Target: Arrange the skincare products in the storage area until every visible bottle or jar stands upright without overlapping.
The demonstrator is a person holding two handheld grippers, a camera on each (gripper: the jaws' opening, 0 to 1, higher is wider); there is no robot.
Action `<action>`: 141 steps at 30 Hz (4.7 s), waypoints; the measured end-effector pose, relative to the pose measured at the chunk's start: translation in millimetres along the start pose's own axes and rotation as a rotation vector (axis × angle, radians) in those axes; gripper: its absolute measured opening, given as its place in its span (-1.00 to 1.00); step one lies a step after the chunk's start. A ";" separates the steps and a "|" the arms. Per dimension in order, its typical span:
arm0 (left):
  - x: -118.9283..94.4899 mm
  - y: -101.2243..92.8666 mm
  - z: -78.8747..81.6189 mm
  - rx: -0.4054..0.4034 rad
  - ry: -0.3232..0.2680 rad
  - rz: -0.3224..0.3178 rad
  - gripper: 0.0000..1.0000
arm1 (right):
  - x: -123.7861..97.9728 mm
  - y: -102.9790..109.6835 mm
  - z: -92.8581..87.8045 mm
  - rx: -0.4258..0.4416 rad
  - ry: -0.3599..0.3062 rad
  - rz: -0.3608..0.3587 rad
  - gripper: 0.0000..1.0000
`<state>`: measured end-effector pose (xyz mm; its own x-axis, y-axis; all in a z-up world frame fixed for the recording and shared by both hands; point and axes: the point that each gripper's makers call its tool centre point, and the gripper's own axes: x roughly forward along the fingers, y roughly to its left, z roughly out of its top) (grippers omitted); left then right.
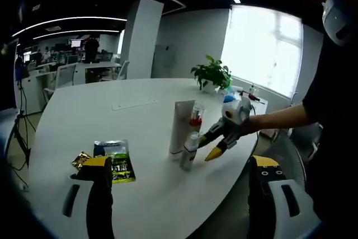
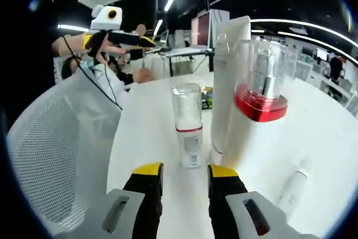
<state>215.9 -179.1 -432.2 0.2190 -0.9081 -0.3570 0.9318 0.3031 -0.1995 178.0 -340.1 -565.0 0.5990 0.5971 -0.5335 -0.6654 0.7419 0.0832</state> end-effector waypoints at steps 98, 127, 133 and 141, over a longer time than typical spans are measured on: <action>-42.6 -8.2 -19.9 -0.091 -0.006 0.037 0.78 | -121.0 27.6 -21.4 0.421 0.060 -0.465 0.55; -19.3 13.9 -34.8 -0.169 0.017 0.050 0.69 | -82.9 -77.0 -33.3 0.492 0.223 -0.571 0.24; -16.1 20.7 -33.9 -0.181 0.008 0.055 0.67 | -72.8 -84.9 -36.1 0.496 0.287 -0.576 0.16; -15.8 28.3 -38.7 -0.200 0.011 0.062 0.63 | -58.2 -102.8 -46.2 0.500 0.339 -0.583 0.02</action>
<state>227.7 -145.0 -467.6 0.2698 -0.8830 -0.3840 0.8405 0.4105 -0.3535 190.9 -465.2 -581.4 0.5659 0.0111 -0.8244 0.0333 0.9988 0.0363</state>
